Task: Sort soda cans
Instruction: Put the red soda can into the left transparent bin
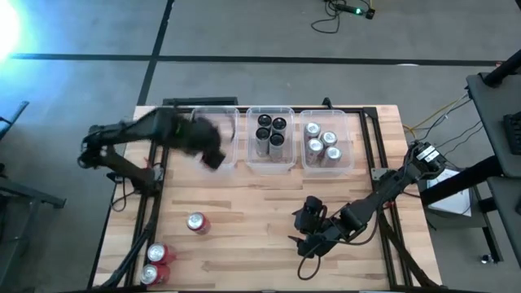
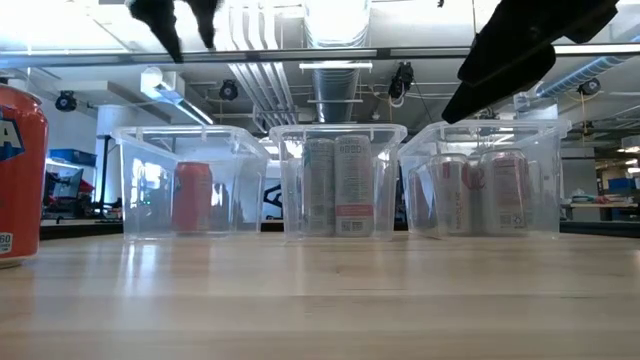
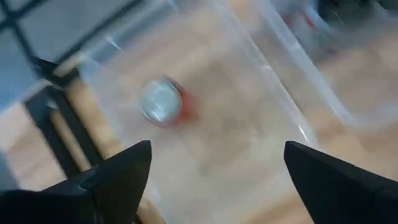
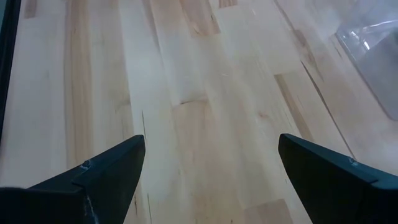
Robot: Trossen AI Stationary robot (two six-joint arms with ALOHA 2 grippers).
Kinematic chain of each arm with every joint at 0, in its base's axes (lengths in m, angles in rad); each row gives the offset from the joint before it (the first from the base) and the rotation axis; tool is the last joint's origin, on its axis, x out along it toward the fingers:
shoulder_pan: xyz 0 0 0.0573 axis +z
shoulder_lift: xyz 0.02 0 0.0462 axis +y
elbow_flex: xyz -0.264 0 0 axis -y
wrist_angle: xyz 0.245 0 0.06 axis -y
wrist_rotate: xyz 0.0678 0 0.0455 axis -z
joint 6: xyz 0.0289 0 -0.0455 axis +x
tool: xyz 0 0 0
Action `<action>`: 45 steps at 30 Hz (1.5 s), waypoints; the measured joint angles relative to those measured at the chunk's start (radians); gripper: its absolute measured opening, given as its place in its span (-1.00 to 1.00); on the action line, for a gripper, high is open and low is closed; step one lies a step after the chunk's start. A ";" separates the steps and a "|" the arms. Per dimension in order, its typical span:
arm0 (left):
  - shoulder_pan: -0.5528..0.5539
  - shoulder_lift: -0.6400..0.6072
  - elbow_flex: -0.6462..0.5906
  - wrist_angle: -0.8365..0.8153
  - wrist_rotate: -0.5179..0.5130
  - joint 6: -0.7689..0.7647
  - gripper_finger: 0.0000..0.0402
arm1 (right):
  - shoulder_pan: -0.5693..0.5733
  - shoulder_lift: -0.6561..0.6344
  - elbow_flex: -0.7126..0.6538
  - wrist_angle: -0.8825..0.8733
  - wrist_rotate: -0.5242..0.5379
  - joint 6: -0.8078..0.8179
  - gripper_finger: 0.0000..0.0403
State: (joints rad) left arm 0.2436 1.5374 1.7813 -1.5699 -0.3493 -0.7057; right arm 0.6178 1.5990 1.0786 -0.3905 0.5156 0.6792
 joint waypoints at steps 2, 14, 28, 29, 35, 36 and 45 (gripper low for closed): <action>-0.108 -0.050 -0.051 0.002 0.021 -0.083 0.79 | 0.000 0.000 0.000 0.000 0.000 -0.001 0.81; -0.821 -0.184 -0.318 0.035 -0.004 -0.617 0.90 | -0.003 0.000 0.000 -0.001 0.008 -0.065 0.81; -1.043 -0.094 -0.455 0.257 0.001 -0.673 0.90 | -0.003 0.000 0.000 -0.031 0.000 -0.025 0.81; -1.050 -0.093 -0.467 0.260 0.001 -0.683 0.90 | -0.003 0.000 0.000 -0.030 0.000 -0.025 0.81; -1.068 -0.096 -0.569 0.361 0.001 -0.693 0.90 | -0.003 0.000 0.000 -0.030 0.000 -0.025 0.81; -1.068 -0.096 -0.588 0.387 0.001 -0.681 0.90 | -0.003 0.000 0.000 -0.030 0.000 -0.025 0.81; -1.070 -0.102 -0.678 0.424 -0.012 -0.655 0.90 | -0.003 0.000 0.000 -0.029 0.000 0.017 0.81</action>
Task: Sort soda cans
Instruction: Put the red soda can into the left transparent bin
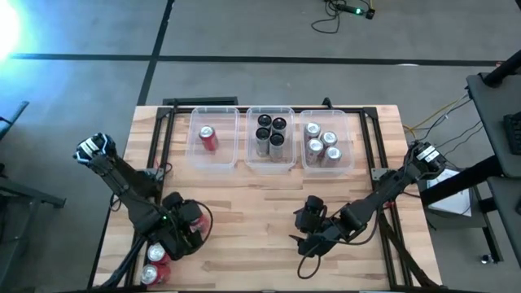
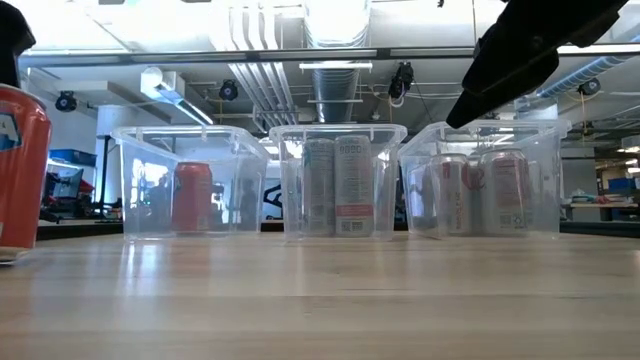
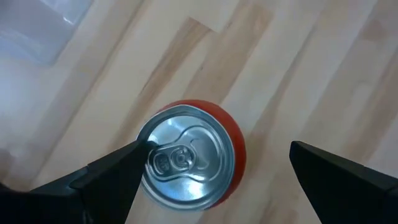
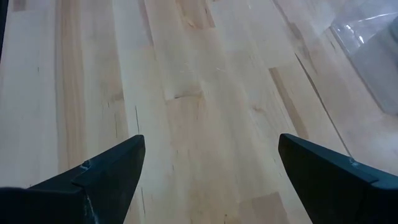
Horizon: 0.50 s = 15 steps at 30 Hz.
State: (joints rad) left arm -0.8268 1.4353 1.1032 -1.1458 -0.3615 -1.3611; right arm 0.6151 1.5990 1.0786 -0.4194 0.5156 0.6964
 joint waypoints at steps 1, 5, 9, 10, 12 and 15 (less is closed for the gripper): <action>0.000 0.000 -0.003 -0.001 -0.005 0.003 0.90 | 0.000 0.000 0.000 0.000 0.000 0.001 0.81; 0.000 -0.001 0.001 -0.007 -0.002 0.004 0.90 | 0.000 0.000 0.000 0.002 0.000 0.003 0.81; 0.000 -0.001 0.034 -0.002 0.007 0.014 0.90 | 0.000 0.000 0.000 0.002 0.000 0.003 0.81; -0.001 -0.001 0.043 -0.009 0.006 0.017 0.90 | 0.000 0.000 0.000 0.002 0.000 0.003 0.81; -0.001 -0.001 0.058 -0.034 0.005 0.018 0.90 | 0.000 0.000 0.000 0.002 0.000 0.003 0.81; -0.003 -0.002 0.068 -0.071 0.001 0.026 0.90 | 0.000 0.000 0.000 0.002 0.000 0.003 0.81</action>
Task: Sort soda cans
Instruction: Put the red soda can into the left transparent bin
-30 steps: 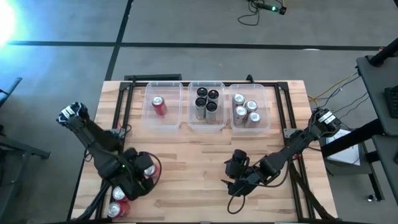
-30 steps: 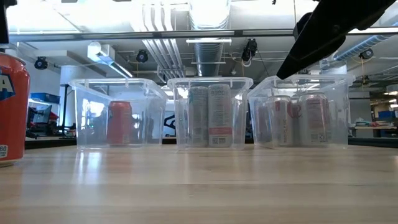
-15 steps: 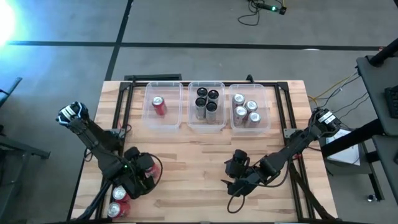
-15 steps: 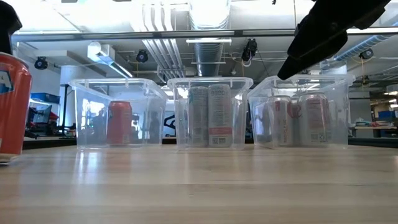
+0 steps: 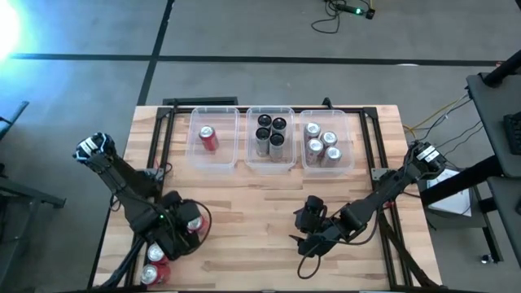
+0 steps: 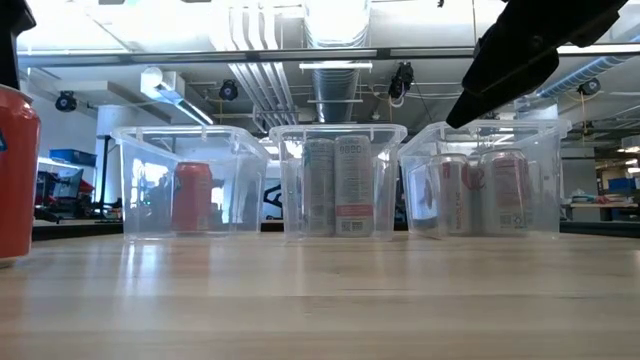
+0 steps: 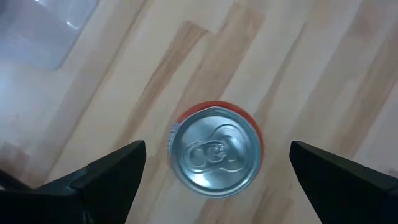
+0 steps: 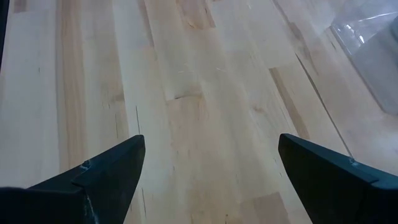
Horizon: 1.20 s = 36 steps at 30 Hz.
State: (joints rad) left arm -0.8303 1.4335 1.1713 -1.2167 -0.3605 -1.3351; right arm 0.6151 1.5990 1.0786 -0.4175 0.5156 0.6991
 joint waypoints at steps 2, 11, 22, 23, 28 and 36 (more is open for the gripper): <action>0.000 -0.005 -0.004 -0.005 0.000 0.009 0.90 | 0.000 0.000 0.000 0.000 0.000 0.000 0.81; 0.000 -0.040 -0.093 0.054 0.004 0.010 0.90 | 0.000 0.000 -0.001 0.000 0.000 0.010 0.81; 0.001 -0.046 -0.222 0.234 0.005 0.012 0.90 | 0.000 0.000 -0.002 0.003 0.000 0.039 0.81; 0.002 -0.046 -0.235 0.245 0.005 0.007 0.90 | 0.000 0.000 -0.002 0.003 0.000 0.044 0.81; 0.003 -0.046 -0.284 0.328 0.006 -0.008 0.90 | 0.000 0.000 -0.002 0.003 0.000 0.051 0.81; 0.003 -0.046 -0.291 0.357 0.008 -0.006 0.53 | 0.000 0.000 -0.002 0.003 0.000 0.052 0.81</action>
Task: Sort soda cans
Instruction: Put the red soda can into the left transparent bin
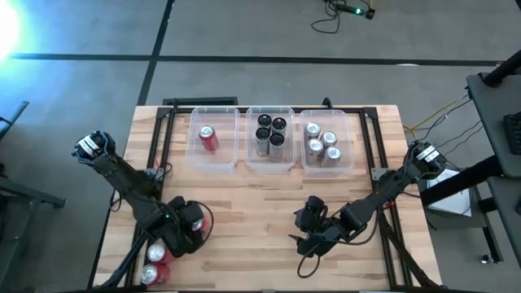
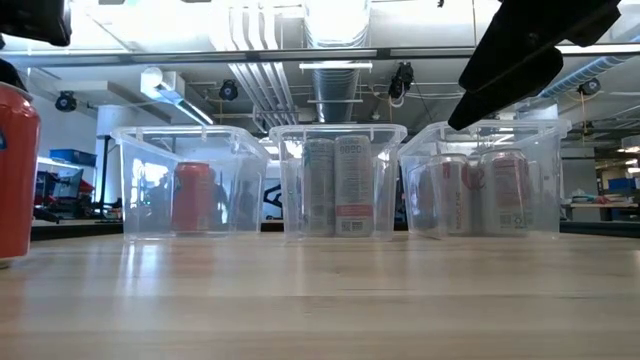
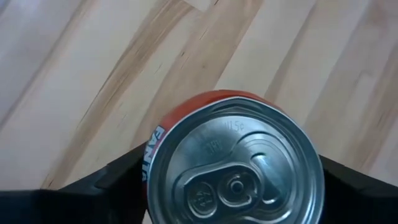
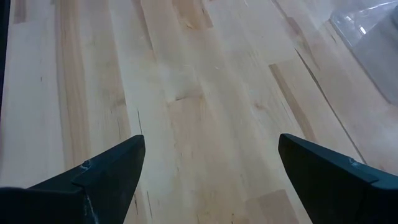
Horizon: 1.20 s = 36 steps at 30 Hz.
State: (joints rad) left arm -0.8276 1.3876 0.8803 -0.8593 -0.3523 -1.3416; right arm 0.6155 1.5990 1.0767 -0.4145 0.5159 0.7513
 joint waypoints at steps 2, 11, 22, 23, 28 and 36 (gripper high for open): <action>0.002 0.000 0.001 -0.001 -0.001 -0.009 0.42 | 0.000 0.000 0.000 0.000 0.000 0.000 0.81; 0.071 -0.003 0.203 -0.147 -0.084 0.052 0.40 | 0.000 0.000 0.000 0.000 0.000 -0.008 0.81; 0.400 -0.018 0.655 -0.523 -0.346 0.262 0.40 | 0.001 0.000 -0.003 0.001 0.000 -0.006 0.81; 0.452 -0.018 0.670 -0.523 -0.346 0.294 0.40 | 0.001 0.000 -0.005 0.001 0.000 -0.003 0.81; 0.725 -0.016 0.676 -0.514 -0.292 0.434 0.40 | 0.002 0.000 -0.026 0.001 0.000 0.021 0.81; 1.020 -0.015 0.533 -0.380 -0.100 0.496 0.40 | 0.013 0.000 -0.065 0.002 0.000 0.104 0.81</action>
State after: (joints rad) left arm 0.1927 1.3724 1.4134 -1.2392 -0.4518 -0.8454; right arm 0.6286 1.5990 1.0121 -0.4127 0.5157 0.8557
